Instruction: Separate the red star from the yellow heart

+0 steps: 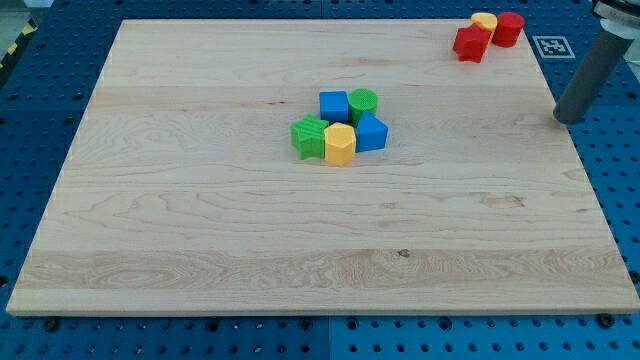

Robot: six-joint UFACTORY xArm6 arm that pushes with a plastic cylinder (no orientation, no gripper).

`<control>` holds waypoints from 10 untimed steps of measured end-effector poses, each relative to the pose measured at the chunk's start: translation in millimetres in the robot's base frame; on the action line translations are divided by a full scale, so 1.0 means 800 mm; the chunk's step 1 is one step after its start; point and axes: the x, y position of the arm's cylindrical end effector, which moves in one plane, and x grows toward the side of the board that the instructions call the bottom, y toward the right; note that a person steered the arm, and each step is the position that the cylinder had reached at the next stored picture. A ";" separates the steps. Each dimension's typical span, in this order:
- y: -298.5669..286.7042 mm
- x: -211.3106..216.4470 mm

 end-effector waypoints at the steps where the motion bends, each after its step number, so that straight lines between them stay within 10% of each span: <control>1: 0.000 -0.029; 10: -0.086 -0.178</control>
